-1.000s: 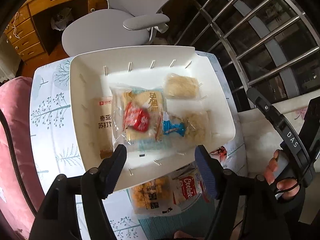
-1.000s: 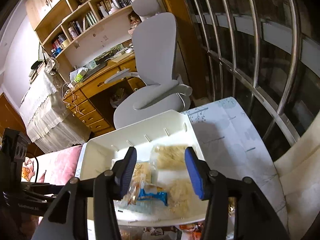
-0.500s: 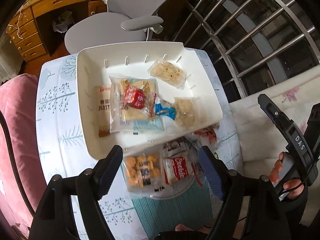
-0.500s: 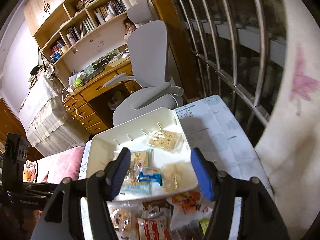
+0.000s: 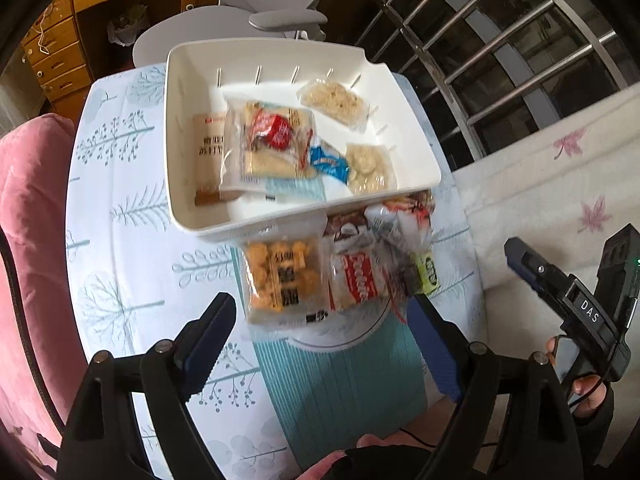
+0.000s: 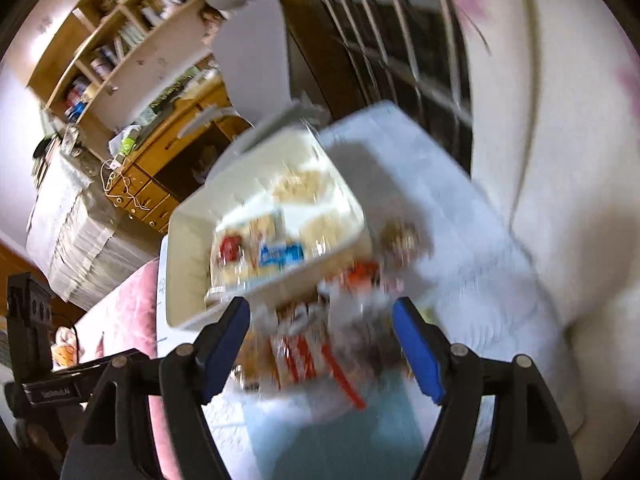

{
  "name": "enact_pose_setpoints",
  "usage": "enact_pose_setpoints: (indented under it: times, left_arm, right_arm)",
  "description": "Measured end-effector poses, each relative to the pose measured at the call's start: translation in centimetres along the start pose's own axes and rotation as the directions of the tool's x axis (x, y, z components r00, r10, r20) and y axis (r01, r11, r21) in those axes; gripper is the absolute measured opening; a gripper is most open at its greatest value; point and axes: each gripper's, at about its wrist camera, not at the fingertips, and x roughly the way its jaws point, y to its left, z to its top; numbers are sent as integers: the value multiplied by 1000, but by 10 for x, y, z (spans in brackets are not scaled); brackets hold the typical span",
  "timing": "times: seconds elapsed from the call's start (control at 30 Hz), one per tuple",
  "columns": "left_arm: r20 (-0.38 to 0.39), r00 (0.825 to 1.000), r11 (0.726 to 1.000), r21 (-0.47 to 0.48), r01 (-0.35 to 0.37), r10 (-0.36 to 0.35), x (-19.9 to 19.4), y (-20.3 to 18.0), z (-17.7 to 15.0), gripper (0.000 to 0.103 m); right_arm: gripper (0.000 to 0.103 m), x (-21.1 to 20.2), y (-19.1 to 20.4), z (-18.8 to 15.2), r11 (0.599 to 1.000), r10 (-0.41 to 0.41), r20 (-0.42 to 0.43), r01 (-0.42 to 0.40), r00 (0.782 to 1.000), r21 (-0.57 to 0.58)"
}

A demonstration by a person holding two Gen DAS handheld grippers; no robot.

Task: Organize snacks
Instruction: 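Move left gripper to orange puff bag while right moves to green packet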

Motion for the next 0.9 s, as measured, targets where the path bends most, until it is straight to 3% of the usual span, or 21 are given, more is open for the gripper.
enact_pose_setpoints:
  times: [0.17, 0.27, 0.4, 0.57, 0.9]
  left_arm:
    - [-15, 1000, 1000, -3, -3, 3, 14, 5, -14, 87]
    - [-25, 1000, 1000, -15, -19, 19, 27, 9, -18, 87]
    - [-69, 997, 999, -39, -34, 31, 47, 12, -21, 87]
    - [-52, 996, 997, -30, -73, 71, 61, 11, -19, 87]
    - [9, 991, 989, -65, -132, 132, 87, 22, -7, 87]
  right_arm:
    - [74, 10, -20, -23, 990, 19, -77, -8, 997, 140]
    - [74, 19, -39, -33, 956, 35, -127, 4, 991, 293]
    - [74, 37, -62, -42, 866, 77, -188, 28, 979, 499]
    - [74, 57, -77, -51, 759, 110, -213, 56, 971, 649]
    - [74, 79, -98, -67, 526, 1, -175, 148, 985, 837]
